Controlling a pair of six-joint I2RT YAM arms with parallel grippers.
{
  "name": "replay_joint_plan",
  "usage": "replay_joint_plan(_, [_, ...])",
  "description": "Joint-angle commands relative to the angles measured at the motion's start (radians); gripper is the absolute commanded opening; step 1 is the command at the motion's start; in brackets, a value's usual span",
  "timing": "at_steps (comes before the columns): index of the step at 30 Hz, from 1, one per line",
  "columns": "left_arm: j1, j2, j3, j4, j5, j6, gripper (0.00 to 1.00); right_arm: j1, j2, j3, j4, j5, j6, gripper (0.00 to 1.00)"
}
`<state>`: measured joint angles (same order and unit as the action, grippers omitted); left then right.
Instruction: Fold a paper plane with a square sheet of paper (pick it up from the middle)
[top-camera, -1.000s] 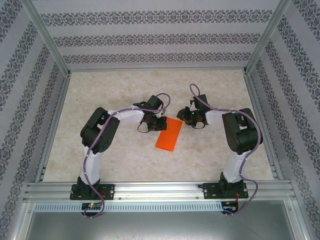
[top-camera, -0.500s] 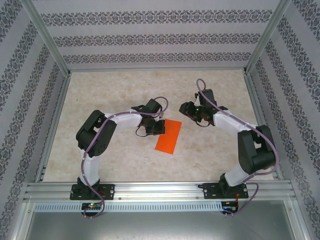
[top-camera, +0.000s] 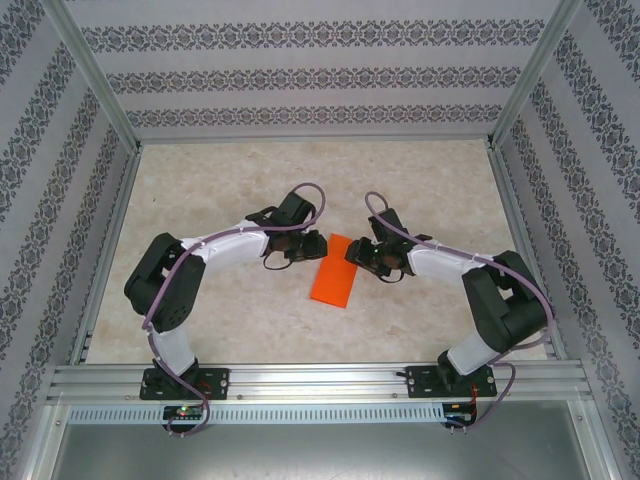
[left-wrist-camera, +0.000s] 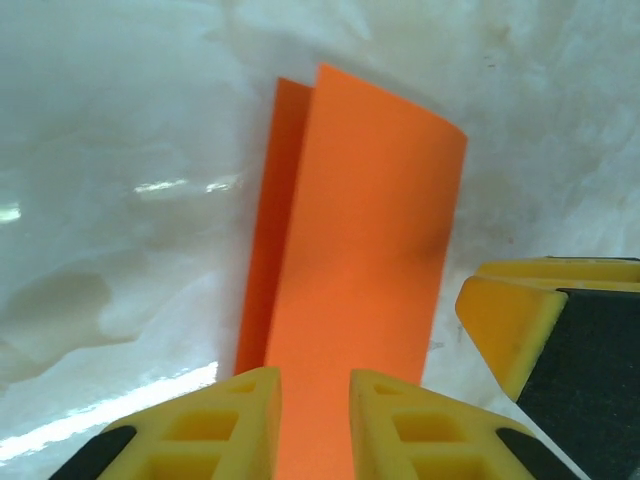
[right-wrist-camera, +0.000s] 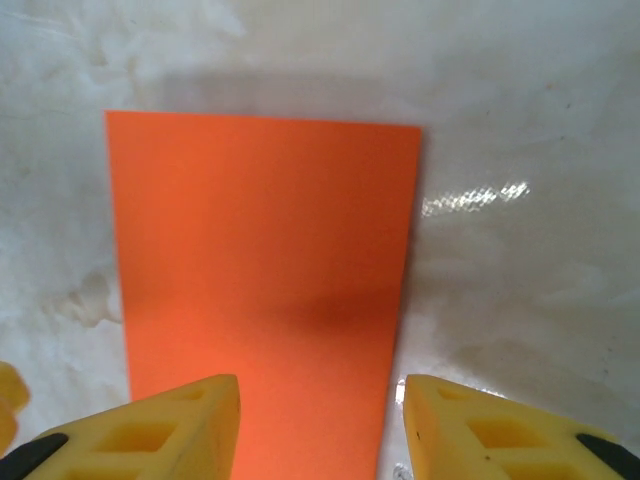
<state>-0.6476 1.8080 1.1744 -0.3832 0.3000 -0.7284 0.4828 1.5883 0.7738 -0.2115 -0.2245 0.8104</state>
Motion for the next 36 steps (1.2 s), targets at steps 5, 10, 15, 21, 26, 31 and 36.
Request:
replay_joint_plan(5, [0.050, -0.042, -0.042, 0.020, -0.034, -0.014, 0.32, 0.029, 0.075, 0.057, 0.021, 0.024, 0.017, 0.47])
replay_joint_plan(10, [0.058, -0.041, -0.053, 0.026, -0.016, -0.021, 0.35, 0.043, 0.097, 0.087, 0.023, 0.010, 0.007, 0.46])
replay_joint_plan(15, [0.069, -0.031, -0.065, 0.043, 0.030, -0.030, 0.37, 0.043, 0.110, 0.105, 0.041, -0.014, -0.015, 0.45])
replay_joint_plan(21, [0.079, -0.018, -0.082, 0.081, 0.092, -0.051, 0.38, 0.032, 0.155, 0.147, 0.048, -0.060, -0.067, 0.38])
replay_joint_plan(26, [0.085, -0.028, -0.092, 0.086, 0.097, -0.063, 0.38, 0.007, 0.160, 0.128, 0.161, -0.186, -0.071, 0.33])
replay_joint_plan(31, [0.100, -0.064, -0.109, 0.078, 0.060, -0.075, 0.38, 0.003, 0.164, 0.138, 0.205, -0.255, -0.070, 0.30])
replay_joint_plan(36, [0.119, -0.101, -0.120, 0.065, 0.025, -0.080, 0.38, 0.007, 0.176, 0.134, 0.227, -0.265, -0.048, 0.25])
